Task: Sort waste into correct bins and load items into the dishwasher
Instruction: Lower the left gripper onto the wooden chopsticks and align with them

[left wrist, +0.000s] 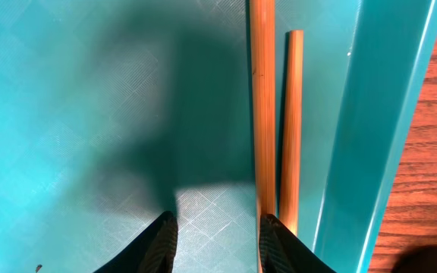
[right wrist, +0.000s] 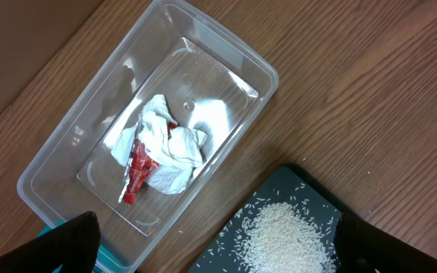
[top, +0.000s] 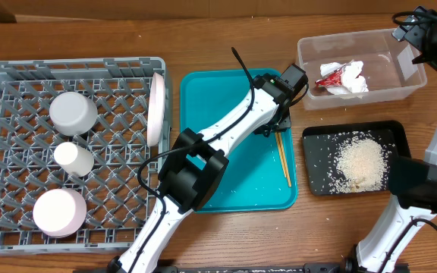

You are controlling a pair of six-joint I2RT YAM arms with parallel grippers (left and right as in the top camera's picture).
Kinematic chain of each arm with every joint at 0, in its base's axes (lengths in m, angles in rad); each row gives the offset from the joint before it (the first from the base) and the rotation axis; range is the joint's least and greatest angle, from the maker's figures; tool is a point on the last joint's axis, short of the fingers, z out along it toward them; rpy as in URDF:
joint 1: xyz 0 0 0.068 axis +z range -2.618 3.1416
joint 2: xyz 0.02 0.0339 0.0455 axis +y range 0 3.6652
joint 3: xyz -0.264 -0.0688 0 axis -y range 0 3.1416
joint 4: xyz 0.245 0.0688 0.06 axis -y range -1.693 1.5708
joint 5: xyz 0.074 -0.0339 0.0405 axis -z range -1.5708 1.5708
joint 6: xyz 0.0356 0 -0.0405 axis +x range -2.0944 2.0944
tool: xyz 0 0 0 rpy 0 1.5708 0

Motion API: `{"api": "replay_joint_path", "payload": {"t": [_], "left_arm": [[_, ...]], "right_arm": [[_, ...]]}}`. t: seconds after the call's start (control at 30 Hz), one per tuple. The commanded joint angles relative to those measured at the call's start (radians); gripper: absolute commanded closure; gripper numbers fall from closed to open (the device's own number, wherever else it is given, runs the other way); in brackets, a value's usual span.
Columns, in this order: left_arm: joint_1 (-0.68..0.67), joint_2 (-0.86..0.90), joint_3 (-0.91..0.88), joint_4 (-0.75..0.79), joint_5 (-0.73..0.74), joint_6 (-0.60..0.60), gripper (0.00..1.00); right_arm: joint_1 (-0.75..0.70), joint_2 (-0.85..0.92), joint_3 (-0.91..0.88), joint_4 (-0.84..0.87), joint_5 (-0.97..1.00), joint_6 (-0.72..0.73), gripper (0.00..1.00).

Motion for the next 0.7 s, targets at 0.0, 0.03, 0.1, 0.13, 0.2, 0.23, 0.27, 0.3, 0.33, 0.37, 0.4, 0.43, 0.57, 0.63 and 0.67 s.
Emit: {"api": "replay_joint_path", "payload": {"t": [0.0, 0.03, 0.1, 0.13, 0.2, 0.23, 0.27, 0.3, 0.33, 0.37, 0.4, 0.43, 0.57, 0.63, 0.67], "left_arm": [[-0.006, -0.002, -0.015, -0.005, 0.038, 0.038, 0.62], [-0.004, -0.002, -0.010, -0.011, 0.050, 0.039, 0.63], [0.002, -0.008, 0.001, -0.025, 0.056, 0.039, 0.63], [0.003, -0.012, 0.006, -0.029, 0.056, 0.039, 0.63], [0.005, -0.022, 0.017, -0.037, 0.056, 0.039, 0.63], [0.006, -0.025, 0.019, -0.037, 0.056, 0.039, 0.63], [0.006, -0.030, 0.019, -0.035, 0.057, 0.039, 0.62], [0.006, -0.031, 0.019, -0.034, 0.060, 0.039, 0.62], [0.005, -0.031, 0.019, -0.032, 0.061, 0.039, 0.62], [0.005, -0.031, 0.019, -0.031, 0.061, 0.039, 0.62], [0.004, -0.030, 0.018, -0.031, 0.060, 0.039, 0.62], [0.003, -0.030, 0.018, -0.029, 0.058, 0.039, 0.62], [-0.001, -0.030, 0.018, -0.003, 0.060, 0.039, 0.62], [-0.002, -0.030, 0.018, -0.001, 0.060, 0.042, 0.62], [-0.002, -0.030, 0.018, 0.000, 0.060, 0.052, 0.62]], "right_arm": [[-0.002, -0.024, 0.014, 0.003, 0.011, -0.008, 0.00], [-0.002, -0.024, 0.014, 0.003, 0.011, -0.008, 0.00], [-0.002, -0.024, 0.014, 0.003, 0.011, -0.008, 0.00], [-0.002, -0.024, 0.014, 0.003, 0.011, -0.008, 0.00], [-0.002, -0.024, 0.014, 0.003, 0.011, -0.008, 0.00], [-0.002, -0.024, 0.014, 0.003, 0.011, -0.008, 0.00], [-0.002, -0.024, 0.014, 0.003, 0.011, -0.008, 0.00], [-0.002, -0.024, 0.014, 0.003, 0.011, -0.008, 0.00], [-0.002, -0.024, 0.014, 0.003, 0.011, -0.008, 0.00], [-0.002, -0.024, 0.013, 0.003, 0.011, -0.008, 0.00], [-0.002, -0.024, 0.014, 0.003, 0.011, -0.008, 0.00], [-0.002, -0.024, 0.014, 0.003, 0.011, -0.008, 0.00], [-0.002, -0.024, 0.014, 0.003, 0.011, -0.008, 0.00], [-0.002, -0.024, 0.014, 0.003, 0.011, -0.008, 0.00], [-0.002, -0.024, 0.014, 0.003, 0.011, -0.008, 0.00]]}}
